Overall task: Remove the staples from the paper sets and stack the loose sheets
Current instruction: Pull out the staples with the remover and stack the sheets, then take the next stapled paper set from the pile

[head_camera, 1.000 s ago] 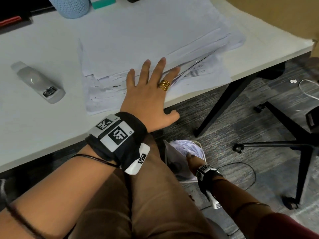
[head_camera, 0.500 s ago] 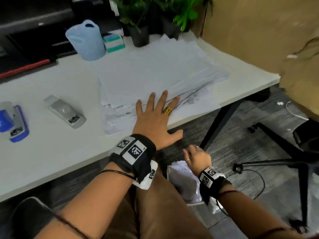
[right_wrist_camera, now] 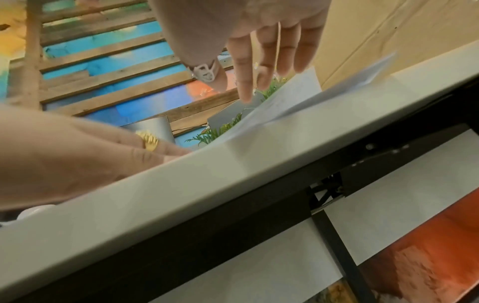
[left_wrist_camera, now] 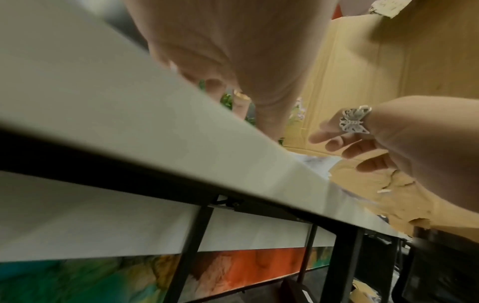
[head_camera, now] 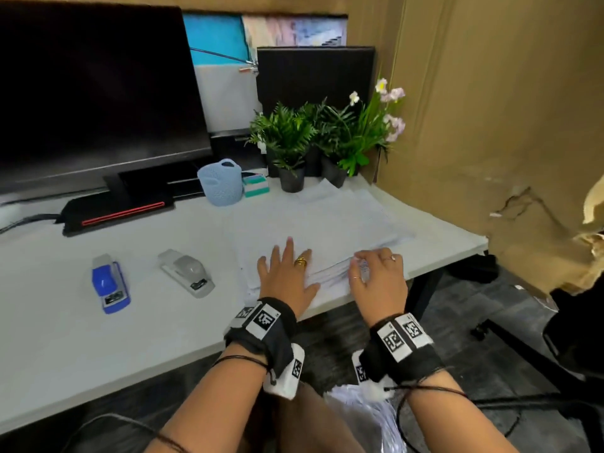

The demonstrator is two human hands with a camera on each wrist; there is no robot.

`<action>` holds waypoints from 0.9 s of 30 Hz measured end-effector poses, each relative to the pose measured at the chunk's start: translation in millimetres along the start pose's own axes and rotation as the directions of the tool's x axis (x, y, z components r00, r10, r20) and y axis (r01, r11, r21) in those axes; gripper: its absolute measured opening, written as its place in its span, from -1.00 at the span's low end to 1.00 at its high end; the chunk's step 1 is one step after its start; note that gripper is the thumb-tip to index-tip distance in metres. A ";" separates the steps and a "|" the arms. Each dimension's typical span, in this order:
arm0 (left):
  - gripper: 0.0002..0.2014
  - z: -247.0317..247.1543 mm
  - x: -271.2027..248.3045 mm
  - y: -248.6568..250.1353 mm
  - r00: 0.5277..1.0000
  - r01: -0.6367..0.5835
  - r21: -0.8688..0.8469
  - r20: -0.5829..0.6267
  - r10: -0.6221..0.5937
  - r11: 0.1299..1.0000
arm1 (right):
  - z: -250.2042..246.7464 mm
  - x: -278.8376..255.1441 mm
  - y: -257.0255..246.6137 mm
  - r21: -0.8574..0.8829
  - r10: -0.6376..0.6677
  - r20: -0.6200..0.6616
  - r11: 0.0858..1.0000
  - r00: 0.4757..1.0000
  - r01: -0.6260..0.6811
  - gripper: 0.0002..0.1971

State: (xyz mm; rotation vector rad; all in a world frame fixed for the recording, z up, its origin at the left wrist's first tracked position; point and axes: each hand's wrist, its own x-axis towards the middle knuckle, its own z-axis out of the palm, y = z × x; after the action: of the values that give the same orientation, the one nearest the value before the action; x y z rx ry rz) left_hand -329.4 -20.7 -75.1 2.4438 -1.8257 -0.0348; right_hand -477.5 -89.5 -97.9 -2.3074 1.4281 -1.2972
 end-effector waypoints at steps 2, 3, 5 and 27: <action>-0.37 4.1 -4.2 -6.8 0.999 0.025 0.013 0.037 -0.025 1.000 | 5.0 4.3 -2.5 -0.042 0.005 0.046 0.999 0.999 -0.003 -0.62; -0.39 4.4 -6.5 -10.8 1.000 0.010 0.029 0.019 -0.011 1.000 | 7.6 5.4 -5.3 -0.078 0.009 0.070 0.997 0.997 -0.004 -0.68; -0.48 2.4 -11.9 -16.8 0.999 -0.045 0.060 -0.017 0.047 0.997 | 11.7 4.7 -9.6 -0.112 0.047 0.104 0.993 0.993 -0.035 -0.77; -0.40 -90.7 -52.3 -55.6 0.834 -0.179 -0.265 -0.552 0.004 0.948 | -34.0 17.0 -73.9 0.538 0.103 -0.047 0.840 0.994 -0.062 -0.84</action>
State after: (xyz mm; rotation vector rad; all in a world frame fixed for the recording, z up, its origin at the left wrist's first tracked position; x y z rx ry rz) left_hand -284.6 50.5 8.5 1.8858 -1.5355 0.3294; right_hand -449.7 -52.3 -29.0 -1.8209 0.9914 -1.5295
